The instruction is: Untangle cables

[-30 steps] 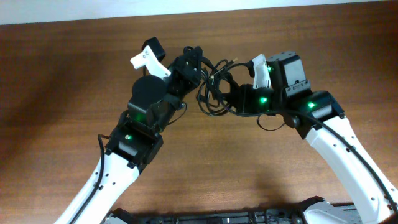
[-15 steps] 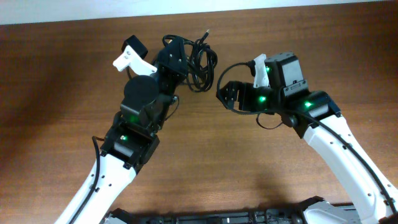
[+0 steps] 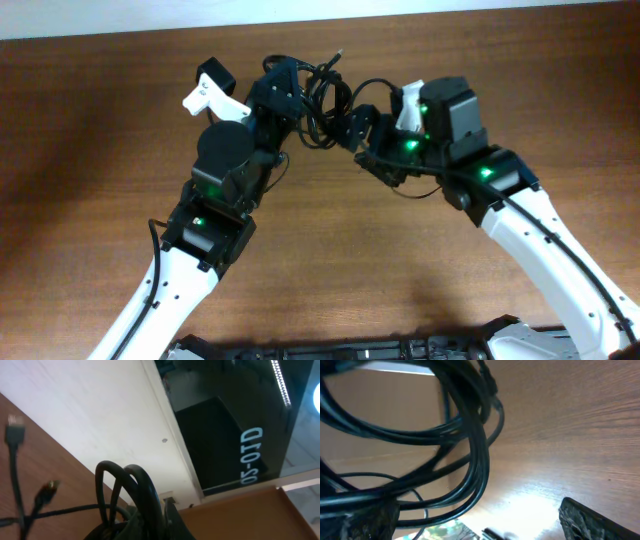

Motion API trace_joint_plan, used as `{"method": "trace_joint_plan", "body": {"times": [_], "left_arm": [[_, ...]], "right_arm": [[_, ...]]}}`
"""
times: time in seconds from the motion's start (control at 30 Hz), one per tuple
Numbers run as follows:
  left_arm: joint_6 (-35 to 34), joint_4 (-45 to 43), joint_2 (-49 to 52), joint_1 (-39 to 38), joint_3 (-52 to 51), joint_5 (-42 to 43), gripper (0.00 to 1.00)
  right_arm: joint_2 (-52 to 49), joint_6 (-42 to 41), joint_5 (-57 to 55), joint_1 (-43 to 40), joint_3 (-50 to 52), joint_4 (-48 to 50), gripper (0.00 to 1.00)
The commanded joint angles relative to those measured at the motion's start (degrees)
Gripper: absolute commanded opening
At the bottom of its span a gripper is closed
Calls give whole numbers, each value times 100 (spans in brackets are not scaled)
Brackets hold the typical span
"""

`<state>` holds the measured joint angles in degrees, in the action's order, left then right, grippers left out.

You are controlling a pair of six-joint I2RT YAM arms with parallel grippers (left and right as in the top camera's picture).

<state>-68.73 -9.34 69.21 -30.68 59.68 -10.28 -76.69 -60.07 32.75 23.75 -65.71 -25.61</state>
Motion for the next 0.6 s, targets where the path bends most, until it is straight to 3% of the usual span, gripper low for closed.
{"method": "trace_joint_plan", "body": {"times": [0.0,0.2,0.33,0.57], "left_arm": [[-267,-326,-129,2,197,658,0],[-269,-538,-129,2,197,772,0],[-267,-1217,-131,9,197,623,0],[-262,-1593,-151,9,197,68,0]], "right_arm": [[-52,-46,-472,350,-9,111,99],[-337,-44,-481,601,-9,140,98],[-553,-17,-544,671,-9,-66,96],[-654,24,-1475,660,-9,-697,96]]}}
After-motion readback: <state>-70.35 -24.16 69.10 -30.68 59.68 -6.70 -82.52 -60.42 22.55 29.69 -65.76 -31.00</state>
